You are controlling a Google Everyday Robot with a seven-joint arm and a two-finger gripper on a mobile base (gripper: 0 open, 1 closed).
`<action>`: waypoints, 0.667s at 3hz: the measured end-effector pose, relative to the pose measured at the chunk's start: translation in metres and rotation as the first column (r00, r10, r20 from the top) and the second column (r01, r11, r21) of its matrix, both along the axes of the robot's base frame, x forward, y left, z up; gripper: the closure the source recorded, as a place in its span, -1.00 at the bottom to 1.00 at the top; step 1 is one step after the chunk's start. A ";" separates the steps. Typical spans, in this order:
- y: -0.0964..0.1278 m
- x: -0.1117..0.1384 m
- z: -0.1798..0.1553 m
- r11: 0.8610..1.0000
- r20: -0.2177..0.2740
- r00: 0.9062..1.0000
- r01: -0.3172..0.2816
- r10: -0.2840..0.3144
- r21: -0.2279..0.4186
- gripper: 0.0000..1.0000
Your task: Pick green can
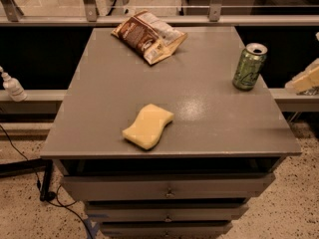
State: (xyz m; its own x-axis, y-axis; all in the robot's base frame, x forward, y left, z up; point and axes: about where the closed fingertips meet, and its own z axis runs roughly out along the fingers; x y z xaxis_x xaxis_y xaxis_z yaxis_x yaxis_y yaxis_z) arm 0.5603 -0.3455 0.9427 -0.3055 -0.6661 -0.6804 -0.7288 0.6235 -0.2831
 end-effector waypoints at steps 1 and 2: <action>-0.003 0.030 -0.020 0.986 0.064 0.998 0.002 -0.013 0.168 -1.00; 0.013 0.053 -0.038 0.959 0.106 0.994 -0.041 0.011 0.279 -1.00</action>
Offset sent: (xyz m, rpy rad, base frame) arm 0.0775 0.0253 -0.0541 0.4240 -0.1593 0.0628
